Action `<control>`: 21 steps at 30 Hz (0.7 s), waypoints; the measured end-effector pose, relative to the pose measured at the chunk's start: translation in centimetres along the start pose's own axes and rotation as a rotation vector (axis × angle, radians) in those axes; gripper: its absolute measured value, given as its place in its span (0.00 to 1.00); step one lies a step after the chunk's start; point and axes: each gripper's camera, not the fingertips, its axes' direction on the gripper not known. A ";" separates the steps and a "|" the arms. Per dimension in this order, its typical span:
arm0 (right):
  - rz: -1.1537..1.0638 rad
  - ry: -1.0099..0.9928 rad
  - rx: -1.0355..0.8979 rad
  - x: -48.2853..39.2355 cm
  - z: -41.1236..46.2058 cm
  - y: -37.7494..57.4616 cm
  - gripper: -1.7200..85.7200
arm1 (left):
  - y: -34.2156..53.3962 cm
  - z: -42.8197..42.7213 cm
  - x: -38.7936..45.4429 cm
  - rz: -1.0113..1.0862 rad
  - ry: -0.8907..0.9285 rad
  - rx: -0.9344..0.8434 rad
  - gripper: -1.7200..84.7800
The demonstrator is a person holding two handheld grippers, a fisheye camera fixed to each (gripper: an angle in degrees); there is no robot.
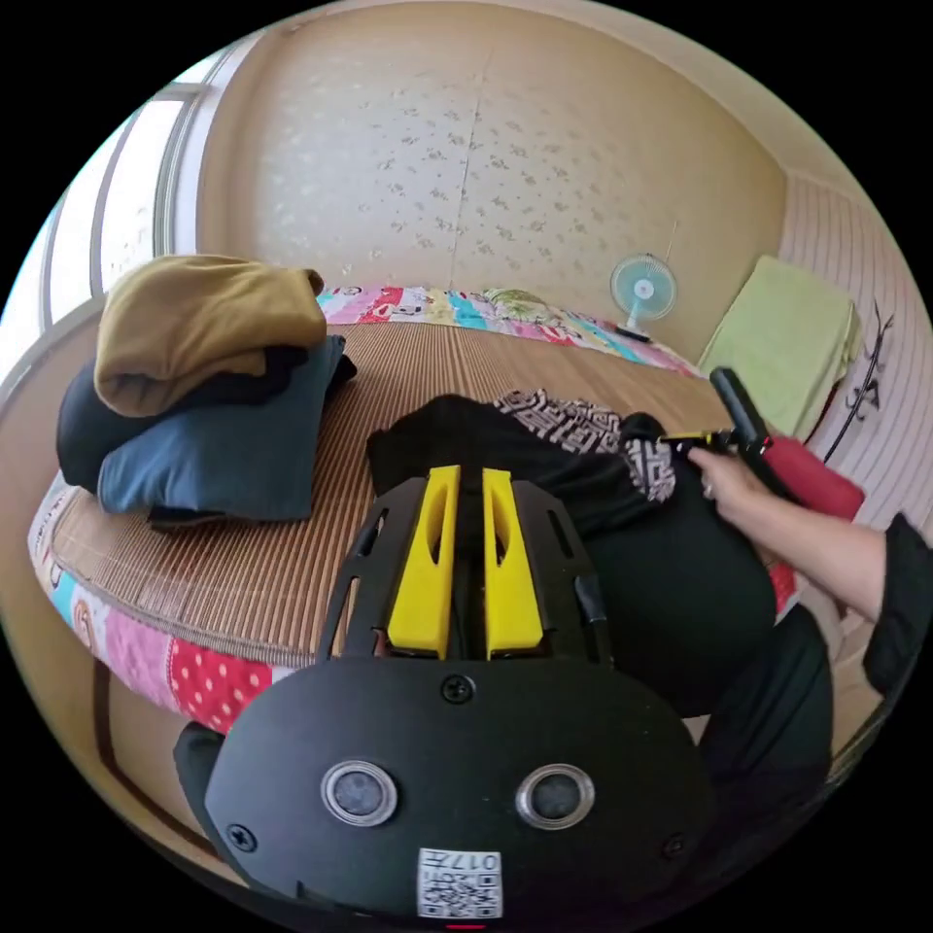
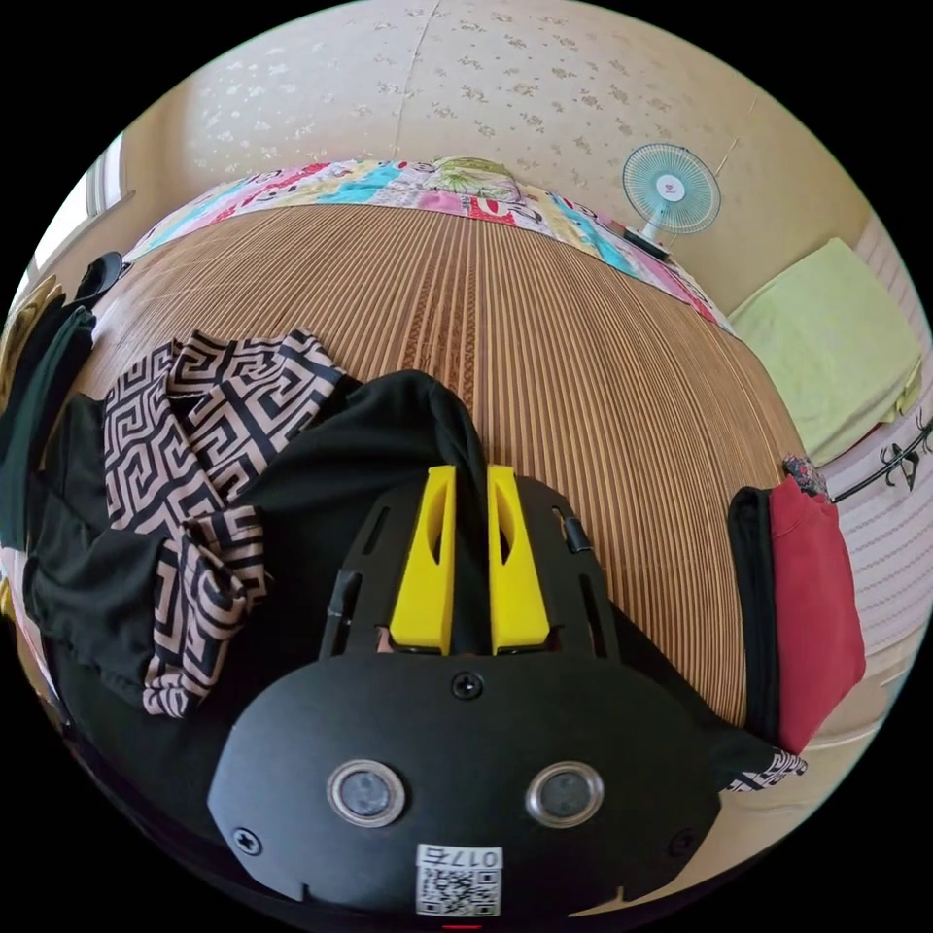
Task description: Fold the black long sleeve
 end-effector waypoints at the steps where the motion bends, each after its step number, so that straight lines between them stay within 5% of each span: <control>1: -0.010 0.015 0.003 -0.2 -0.2 0.2 0.09 | 1.8 1.6 0.7 0.008 -0.055 -0.048 0.03; 7: -0.008 -0.010 -0.030 1.5 -1.7 0.5 0.10 | 6.1 2.1 1.1 0.041 -0.098 -0.009 0.01; 16: 0.184 -0.672 0.199 8.2 -11.8 8.4 0.15 | 7.1 1.1 -0.3 0.019 -0.016 0.013 0.01; 21: 0.075 -0.598 0.084 5.5 -11.1 10.4 0.13 | 7.3 0.9 0.2 0.031 -0.045 0.015 0.01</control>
